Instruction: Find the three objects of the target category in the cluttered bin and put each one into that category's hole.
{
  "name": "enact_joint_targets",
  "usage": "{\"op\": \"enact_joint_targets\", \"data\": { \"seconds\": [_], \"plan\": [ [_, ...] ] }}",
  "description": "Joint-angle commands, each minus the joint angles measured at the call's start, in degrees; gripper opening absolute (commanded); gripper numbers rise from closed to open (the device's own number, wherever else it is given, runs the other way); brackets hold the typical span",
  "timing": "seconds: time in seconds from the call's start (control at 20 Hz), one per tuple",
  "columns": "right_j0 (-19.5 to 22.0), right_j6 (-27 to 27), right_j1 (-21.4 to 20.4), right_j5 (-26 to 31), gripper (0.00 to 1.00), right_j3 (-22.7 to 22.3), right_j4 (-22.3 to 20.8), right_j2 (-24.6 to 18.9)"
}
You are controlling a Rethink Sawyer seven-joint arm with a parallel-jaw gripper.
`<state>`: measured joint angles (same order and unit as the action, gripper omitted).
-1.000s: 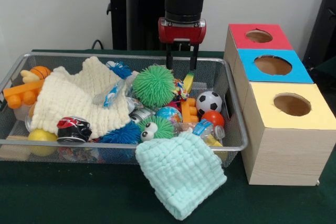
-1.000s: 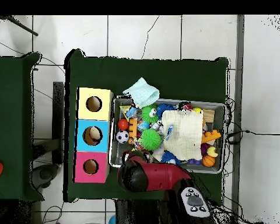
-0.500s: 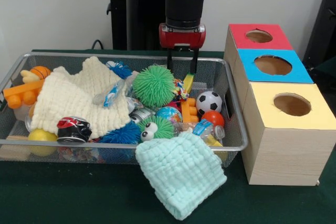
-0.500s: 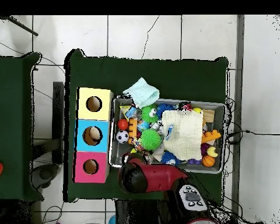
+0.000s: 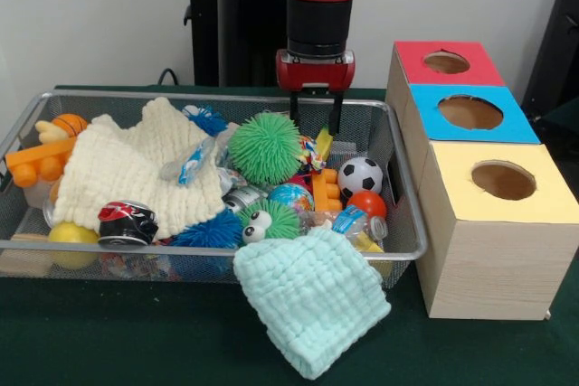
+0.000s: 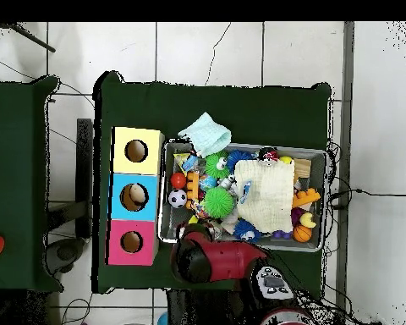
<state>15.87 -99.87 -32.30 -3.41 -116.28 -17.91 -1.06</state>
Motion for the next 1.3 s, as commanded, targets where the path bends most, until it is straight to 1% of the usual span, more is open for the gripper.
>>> {"op": "enact_joint_targets", "data": {
  "seconds": [0.05,0.15,0.35,0.75,1.05,1.3],
  "plan": [
    [1.20,-7.03,4.12,-4.49,1.00,1.67,-2.67,-0.90],
    [1.06,-7.08,4.78,-5.41,1.00,1.55,-2.80,-0.50],
    [1.88,-6.48,4.16,-4.52,1.00,1.65,-3.03,-1.51],
    [4.40,-5.54,3.50,-3.63,1.00,1.34,-4.89,-3.72],
    [5.14,-5.50,3.15,-3.04,1.00,1.40,-5.66,-4.79],
    [6.52,-4.74,4.38,-2.97,1.00,2.51,-6.78,-5.03]
  ]
}}
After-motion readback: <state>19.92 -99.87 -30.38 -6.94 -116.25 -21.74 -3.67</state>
